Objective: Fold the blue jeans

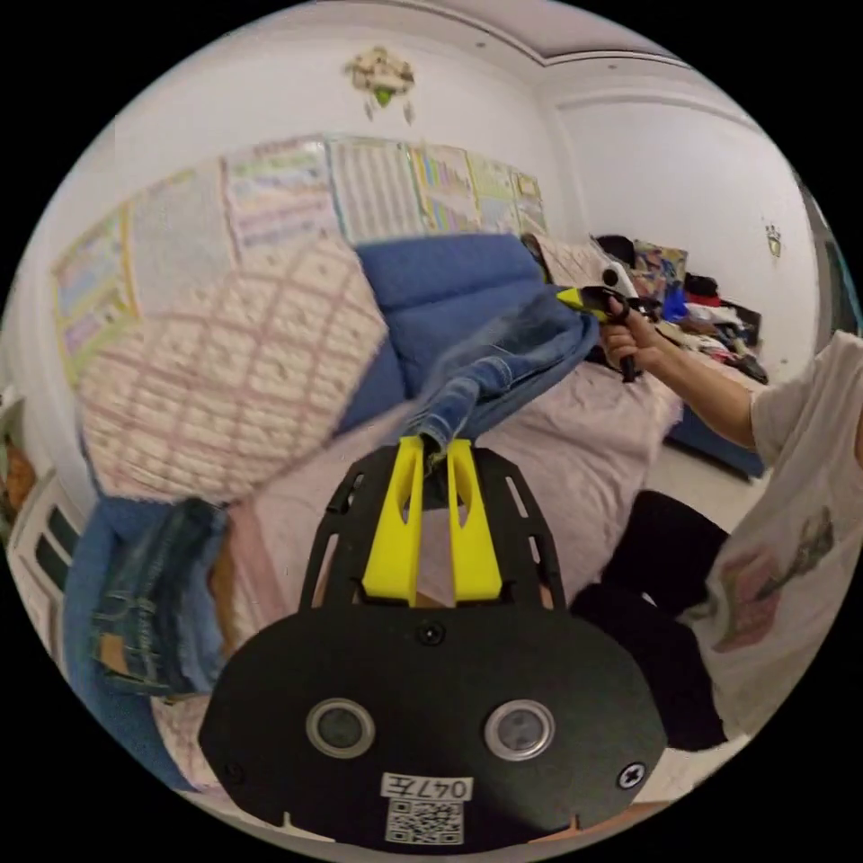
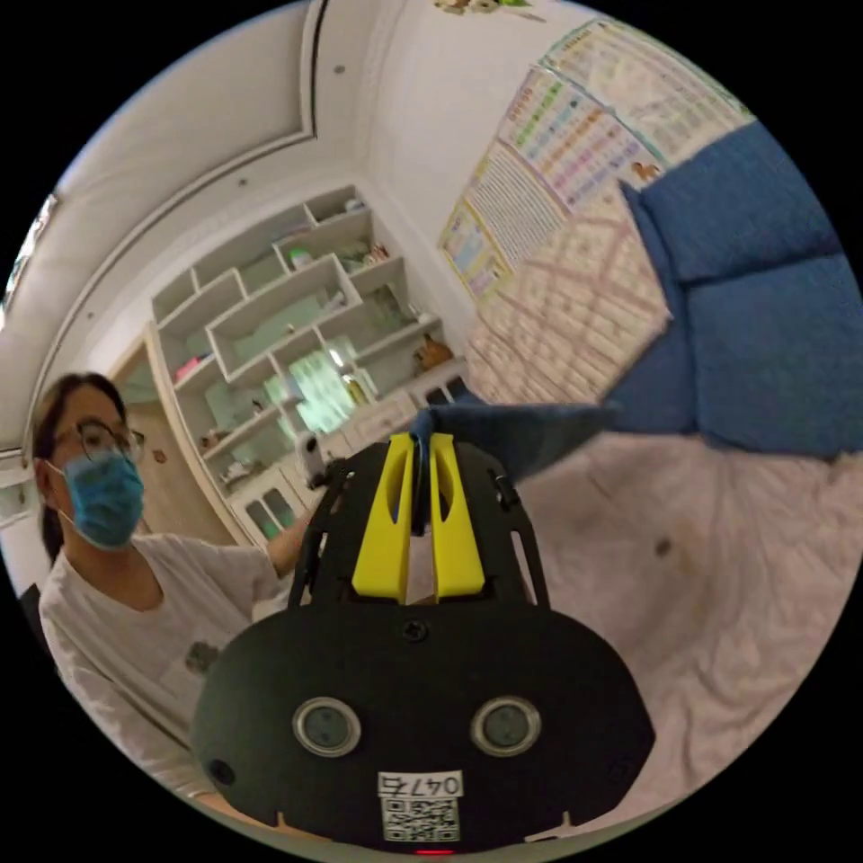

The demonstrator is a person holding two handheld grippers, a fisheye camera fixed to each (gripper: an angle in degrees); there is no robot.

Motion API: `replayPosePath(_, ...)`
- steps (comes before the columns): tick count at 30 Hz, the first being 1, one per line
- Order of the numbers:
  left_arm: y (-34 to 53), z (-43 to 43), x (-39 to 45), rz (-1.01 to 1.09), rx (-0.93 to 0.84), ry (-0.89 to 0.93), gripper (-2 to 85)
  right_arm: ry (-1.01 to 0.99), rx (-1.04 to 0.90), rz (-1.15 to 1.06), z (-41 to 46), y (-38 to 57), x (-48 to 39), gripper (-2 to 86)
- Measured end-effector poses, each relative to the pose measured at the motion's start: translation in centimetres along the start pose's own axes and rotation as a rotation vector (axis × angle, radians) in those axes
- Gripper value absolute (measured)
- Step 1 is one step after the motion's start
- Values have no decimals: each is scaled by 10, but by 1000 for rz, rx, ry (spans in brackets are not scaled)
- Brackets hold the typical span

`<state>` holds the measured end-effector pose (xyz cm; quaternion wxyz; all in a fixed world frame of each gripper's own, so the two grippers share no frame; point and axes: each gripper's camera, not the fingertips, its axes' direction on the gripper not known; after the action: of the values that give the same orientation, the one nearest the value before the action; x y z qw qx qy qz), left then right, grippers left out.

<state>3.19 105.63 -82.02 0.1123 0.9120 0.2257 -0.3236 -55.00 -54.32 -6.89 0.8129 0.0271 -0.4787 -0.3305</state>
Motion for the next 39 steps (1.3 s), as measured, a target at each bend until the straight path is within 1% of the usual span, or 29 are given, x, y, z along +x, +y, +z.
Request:
replayPosePath(1, 27, 27, 2, -10, -94, 65, 29, 65, -53, 48, -4, 35, 11, 7)
replayPosePath(2, 58, 52, 6, -17, -186, 64, 23, 106, -110, 137, -6, 72, 26, 9)
replayPosePath(3, 74, 62, 9, -21, -230, 42, 20, 119, -138, 189, -6, 90, 33, 11)
replayPosePath(5, 134, 74, 13, -88, -333, -100, -1, 216, -224, 329, -13, 153, 44, 34)
replayPosePath(6, 147, 71, 13, -103, -337, -102, -2, 240, -213, 328, -19, 164, 40, 41)
replayPosePath(8, 188, 41, 9, -230, -274, -119, -7, 311, -75, 291, -47, 187, 8, 61)
replayPosePath(9, 197, 33, 7, -278, -252, -131, -7, 340, -43, 265, -51, 189, -3, 64)
replayPosePath(10, 212, 18, 3, -376, -218, -140, -8, 402, -7, 199, -52, 188, -26, 64)
replayPosePath(11, 226, 8, 0, -442, -190, -122, -9, 446, -19, 117, -43, 183, -49, 63)
replayPosePath(12, 232, 5, 0, -465, -177, -112, -9, 453, -43, 73, -34, 180, -59, 63)
replayPosePath(14, 257, -4, 5, -504, -123, -102, -10, 408, -156, -96, 12, 173, -94, 60)
replayPosePath(16, 275, -5, 9, -534, -102, -151, -10, 343, -211, -202, 49, 176, -117, 55)
replayPosePath(18, 289, -1, 12, -535, -112, -202, -10, 344, -276, -305, 86, 185, -136, 55)
replayPosePath(19, 296, 3, 11, -515, -135, -216, -10, 377, -325, -377, 110, 191, -148, 58)
replayPosePath(23, 318, 13, 0, -424, -219, -222, -10, 460, -493, -645, 182, 220, -180, 70)
replayPosePath(24, 322, 13, -3, -420, -224, -230, -10, 473, -515, -681, 190, 226, -182, 70)
replayPosePath(26, 340, 14, -17, -420, -223, -234, -10, 557, -626, -825, 220, 252, -185, 64)
replayPosePath(27, 345, 15, -22, -423, -221, -226, -10, 598, -653, -856, 226, 258, -183, 61)
replayPosePath(28, 355, 16, -31, -431, -213, -209, -10, 663, -695, -911, 232, 268, -179, 41)
replayPosePath(30, 369, 17, -45, -442, -205, -190, -10, 654, -702, -891, 224, 268, -172, 21)
replayPosePath(32, 387, 20, -67, -460, -202, -168, -10, 561, -614, -693, 191, 247, -148, 11)
replayPosePath(33, 391, 21, -73, -467, -201, -161, -10, 531, -591, -628, 181, 241, -139, 10)
replayPosePath(35, 405, 25, -98, -506, -186, -122, -10, 411, -505, -363, 143, 227, -93, 8)
replayPosePath(38, 415, 30, -132, -562, -168, -87, -10, 313, -426, -152, 104, 233, -40, 6)
replayPosePath(39, 417, 31, -138, -568, -168, -83, -10, 304, -408, -129, 96, 236, -31, 6)
